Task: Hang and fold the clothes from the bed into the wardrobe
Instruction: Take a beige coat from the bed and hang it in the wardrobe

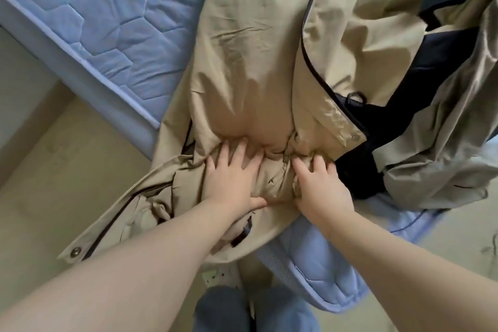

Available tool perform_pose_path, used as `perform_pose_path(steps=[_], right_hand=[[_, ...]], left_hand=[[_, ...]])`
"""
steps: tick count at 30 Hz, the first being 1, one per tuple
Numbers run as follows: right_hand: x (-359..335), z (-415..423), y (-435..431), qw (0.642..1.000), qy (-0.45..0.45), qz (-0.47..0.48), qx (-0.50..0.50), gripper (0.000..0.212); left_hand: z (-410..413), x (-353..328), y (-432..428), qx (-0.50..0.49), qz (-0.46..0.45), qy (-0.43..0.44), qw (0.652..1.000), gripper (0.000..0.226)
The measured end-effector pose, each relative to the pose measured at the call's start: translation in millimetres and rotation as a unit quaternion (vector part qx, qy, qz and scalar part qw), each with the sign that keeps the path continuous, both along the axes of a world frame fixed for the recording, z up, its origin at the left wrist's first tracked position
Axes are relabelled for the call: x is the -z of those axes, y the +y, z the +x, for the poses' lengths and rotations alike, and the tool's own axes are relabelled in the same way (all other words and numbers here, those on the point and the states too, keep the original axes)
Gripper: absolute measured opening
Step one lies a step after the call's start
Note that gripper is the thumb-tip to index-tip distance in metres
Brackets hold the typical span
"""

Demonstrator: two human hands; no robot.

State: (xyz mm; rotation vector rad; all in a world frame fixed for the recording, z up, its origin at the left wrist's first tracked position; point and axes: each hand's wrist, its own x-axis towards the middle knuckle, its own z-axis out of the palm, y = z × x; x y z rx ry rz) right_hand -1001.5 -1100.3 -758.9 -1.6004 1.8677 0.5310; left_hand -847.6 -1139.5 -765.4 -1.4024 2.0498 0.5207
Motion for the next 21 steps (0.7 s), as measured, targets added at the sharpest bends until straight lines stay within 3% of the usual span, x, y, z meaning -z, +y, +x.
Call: perform_pose_path(steps=[2,4,5,8,13,16,21], right_hand=[[-4,2,-7,0.999,0.02,-0.048,-0.012,0.032],[-8,4,-14,0.997,0.017,-0.072,-0.018,0.022],[-9,4,-15,0.997,0.012,-0.077,-0.017,0.019],[-19,0,-13,0.996,-0.021,-0.083,-0.006,0.015],[-56,-6,-4,0.997,-0.064,-0.049,0.018,0.014],[-97,6,4,0.992,-0.104,-0.06,0.045,0.015],[-182,29,-12,0.968,-0.162,-0.15,0.117,0.036]], left_hand=[[-9,-6,3,0.026,-0.059,0.011,0.998,0.078],[-19,-11,3,0.063,-0.142,0.043,0.987,0.038],[-21,-14,0,0.062,-0.134,0.064,0.987,0.022],[-14,-21,-7,0.029,-0.039,0.088,0.995,0.021],[3,-47,-4,-0.057,0.044,0.181,0.981,0.018],[19,-86,7,-0.127,0.051,0.207,0.969,0.018],[40,-174,0,-0.236,-0.022,0.29,0.927,0.014]])
